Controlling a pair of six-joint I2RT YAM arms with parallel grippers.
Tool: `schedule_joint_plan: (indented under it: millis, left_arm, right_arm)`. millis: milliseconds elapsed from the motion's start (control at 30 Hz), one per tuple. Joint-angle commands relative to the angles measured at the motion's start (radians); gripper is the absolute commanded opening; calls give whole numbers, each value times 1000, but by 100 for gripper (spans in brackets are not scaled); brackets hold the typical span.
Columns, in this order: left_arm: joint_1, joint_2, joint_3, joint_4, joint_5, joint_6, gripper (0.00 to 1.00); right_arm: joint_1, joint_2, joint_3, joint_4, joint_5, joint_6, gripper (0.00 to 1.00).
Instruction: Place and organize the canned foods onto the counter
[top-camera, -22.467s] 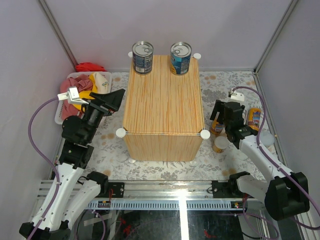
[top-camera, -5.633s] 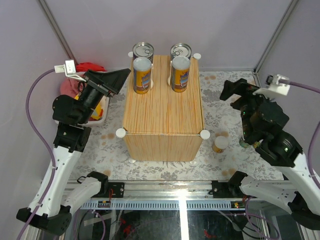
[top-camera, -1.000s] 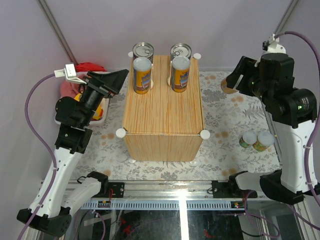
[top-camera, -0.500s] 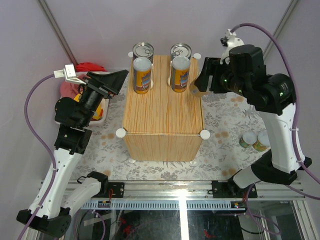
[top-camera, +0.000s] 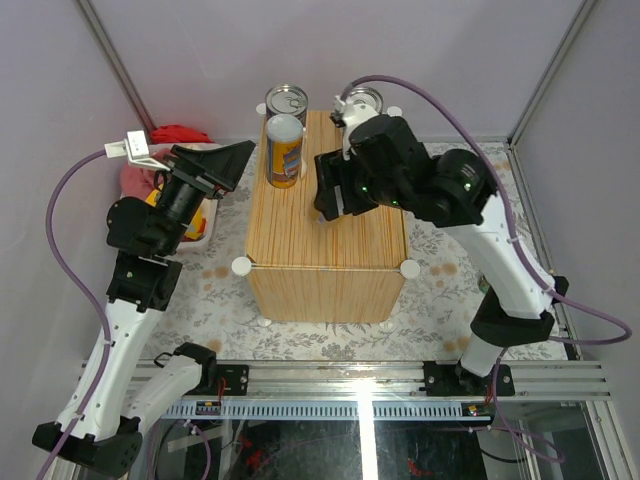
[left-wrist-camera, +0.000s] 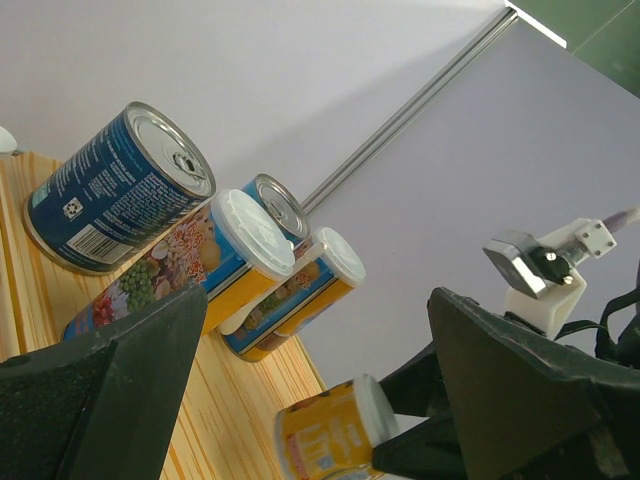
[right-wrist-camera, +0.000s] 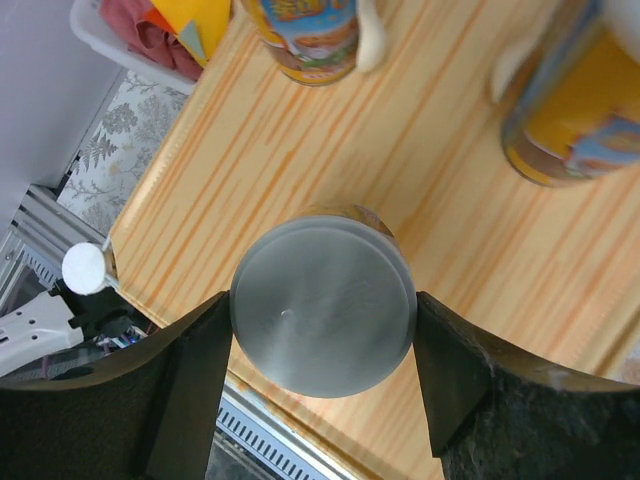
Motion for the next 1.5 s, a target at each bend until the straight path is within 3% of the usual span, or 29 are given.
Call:
schedule_joint_plan:
  millis: [0, 467, 1233, 1333, 1467]
  left_arm:
    - [-4, -18, -5, -6, -14, 27, 92]
    - [-5, -32, -12, -13, -21, 41, 92]
    - [-3, -15, -10, -3, -15, 42, 93]
    - [-3, -15, -11, -5, -15, 44, 93]
    - [-3, -13, -8, -10, -15, 47, 93]
  right_arm:
    - [35, 47, 94, 111, 23, -36, 0]
    - [57, 164, 157, 187, -13, -35, 0]
    - [79, 224, 184, 214, -62, -26, 1]
    - [80, 233, 183, 213, -66, -26, 4]
    - [79, 246, 184, 211, -66, -32, 21]
